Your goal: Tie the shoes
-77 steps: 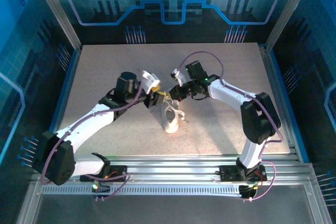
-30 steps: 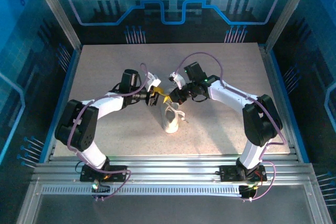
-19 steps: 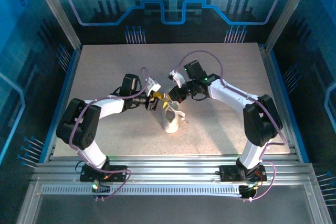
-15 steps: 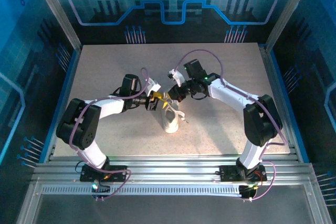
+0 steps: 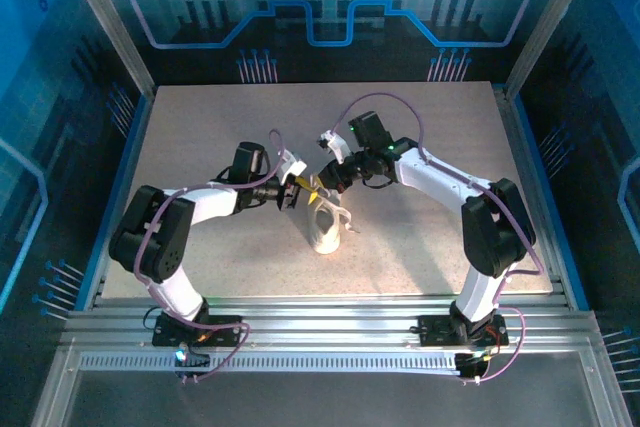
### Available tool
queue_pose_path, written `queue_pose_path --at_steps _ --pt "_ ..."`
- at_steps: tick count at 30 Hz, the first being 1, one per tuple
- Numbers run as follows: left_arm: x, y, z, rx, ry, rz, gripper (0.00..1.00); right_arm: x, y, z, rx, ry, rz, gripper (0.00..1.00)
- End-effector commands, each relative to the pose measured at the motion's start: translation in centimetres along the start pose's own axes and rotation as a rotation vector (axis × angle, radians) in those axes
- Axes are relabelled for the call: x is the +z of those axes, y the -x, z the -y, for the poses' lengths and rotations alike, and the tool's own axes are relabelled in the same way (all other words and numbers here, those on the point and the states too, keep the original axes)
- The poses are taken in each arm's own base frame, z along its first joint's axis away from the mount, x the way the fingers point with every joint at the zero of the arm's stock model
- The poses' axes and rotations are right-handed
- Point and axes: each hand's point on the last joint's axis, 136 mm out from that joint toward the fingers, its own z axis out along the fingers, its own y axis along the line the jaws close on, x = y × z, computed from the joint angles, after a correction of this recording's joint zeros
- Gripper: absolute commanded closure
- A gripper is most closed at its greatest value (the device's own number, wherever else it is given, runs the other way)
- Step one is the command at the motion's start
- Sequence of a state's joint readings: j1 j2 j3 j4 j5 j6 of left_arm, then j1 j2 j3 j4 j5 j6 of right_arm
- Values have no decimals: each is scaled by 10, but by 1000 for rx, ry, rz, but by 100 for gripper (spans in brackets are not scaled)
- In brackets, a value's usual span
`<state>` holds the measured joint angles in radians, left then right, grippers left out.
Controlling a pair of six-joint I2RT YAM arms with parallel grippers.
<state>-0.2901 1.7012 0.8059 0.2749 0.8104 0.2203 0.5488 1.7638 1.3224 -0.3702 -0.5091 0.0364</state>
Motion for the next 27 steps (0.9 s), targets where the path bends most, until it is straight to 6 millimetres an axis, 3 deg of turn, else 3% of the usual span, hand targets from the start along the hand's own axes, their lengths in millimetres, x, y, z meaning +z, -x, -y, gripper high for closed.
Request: queue_pose_path --at_steps 1,4,9,12,16,18,22,27 --pt "2 5 4 15 -45 7 86 -2 7 0 16 19 7 100" --pt "2 4 5 17 -44 4 99 -5 8 0 16 13 16 89" --pt "1 1 4 28 -23 6 100 -19 13 2 43 17 61 62" --pt "0 0 4 30 -15 8 100 -30 8 9 80 20 85 55" --pt "-2 3 4 39 -1 23 100 -38 -3 25 147 10 109 53" --pt "-2 5 3 32 5 31 100 -37 -7 33 188 8 116 57" --pt "-1 10 3 13 24 45 100 -24 -14 53 291 -15 88 65" --pt "1 17 4 -4 50 63 100 -4 -10 54 368 75 66 61"
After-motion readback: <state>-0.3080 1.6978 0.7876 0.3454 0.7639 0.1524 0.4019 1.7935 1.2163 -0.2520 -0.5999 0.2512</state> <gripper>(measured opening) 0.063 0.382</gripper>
